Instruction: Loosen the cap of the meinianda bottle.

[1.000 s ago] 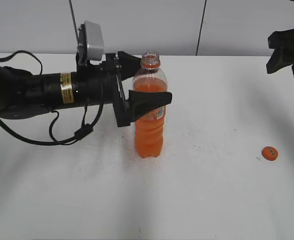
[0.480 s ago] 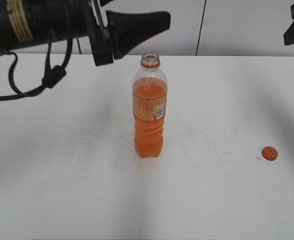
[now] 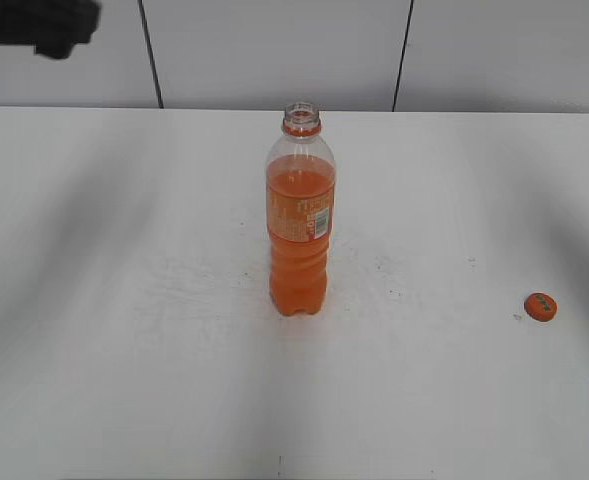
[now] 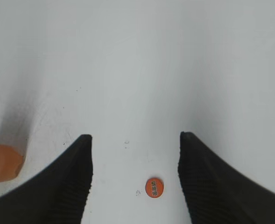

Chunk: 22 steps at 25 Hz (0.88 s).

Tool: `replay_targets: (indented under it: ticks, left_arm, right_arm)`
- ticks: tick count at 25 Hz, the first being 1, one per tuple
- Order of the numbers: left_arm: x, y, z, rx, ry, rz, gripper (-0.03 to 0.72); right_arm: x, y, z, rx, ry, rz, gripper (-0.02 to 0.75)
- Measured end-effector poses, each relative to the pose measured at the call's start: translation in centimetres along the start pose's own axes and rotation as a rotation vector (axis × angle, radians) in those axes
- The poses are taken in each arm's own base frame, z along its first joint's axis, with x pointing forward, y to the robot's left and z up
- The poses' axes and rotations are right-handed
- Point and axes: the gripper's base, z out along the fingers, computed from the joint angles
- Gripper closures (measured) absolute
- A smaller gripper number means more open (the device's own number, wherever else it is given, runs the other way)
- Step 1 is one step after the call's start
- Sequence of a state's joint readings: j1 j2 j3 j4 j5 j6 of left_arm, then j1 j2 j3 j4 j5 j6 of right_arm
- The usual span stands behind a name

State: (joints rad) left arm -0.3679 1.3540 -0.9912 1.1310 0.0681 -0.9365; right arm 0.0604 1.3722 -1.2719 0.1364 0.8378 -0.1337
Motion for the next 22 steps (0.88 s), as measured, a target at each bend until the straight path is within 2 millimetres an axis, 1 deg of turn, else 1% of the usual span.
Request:
replay_targets:
  ticks: [1,2,4,7,9,11,13,16,19,20,22]
  left_arm:
    - [0.8,1.0,-0.1,-0.114,0.09,-0.041,0.098]
    - [1.6,1.7,-0.3,-0.192,0.164,-0.067,0.098]
    - [3.0,2.4,-0.8,-0.284,0.322,-0.094,0.098]
    - [4.4,1.9,-1.3,-0.233,0.497,-0.15,0.098]
    - [4.8,1.8,-1.6,-0.166,0.583,-0.23,0.098]
    - [5.1,2.3,-1.7,-0.122,0.676,-0.282,0.098]
    - [5.6,3.2,-1.8,-0.104,0.777,-0.337,0.098]
    - [5.9,4.1,-2.4,-0.101,0.904,-0.361,0.098]
    - [5.7,4.0,-3.9,-0.096,0.968,-0.359,0.098]
    - [5.7,4.0,-4.5,-0.095,0.979,-0.359,0.098]
    - [5.8,3.7,-6.3,-0.094,0.988,-0.36,0.098]
  right_arm:
    - [0.1,0.0,-0.2,-0.001,0.004,-0.001,0.299]
    - [0.2,0.1,-0.3,-0.002,0.012,-0.001,0.299]
    - [0.5,0.1,-0.6,-0.007,0.04,-0.003,0.299]
    - [1.1,0.2,-0.7,-0.015,0.108,-0.004,0.299]
    - [1.5,0.3,-0.8,-0.022,0.155,-0.004,0.299]
    - [2.0,0.3,-0.9,-0.028,0.21,-0.004,0.299]
    - [2.5,0.4,-1.0,-0.036,0.264,-0.004,0.299]
    - [3.1,0.4,-1.2,-0.039,0.337,-0.008,0.299]
    - [3.8,0.4,-1.2,-0.033,0.362,-0.011,0.299]
    - [4.3,0.4,-1.1,-0.032,0.376,-0.005,0.299]
    - [5.9,0.4,-1.3,-0.032,0.404,0.005,0.299]
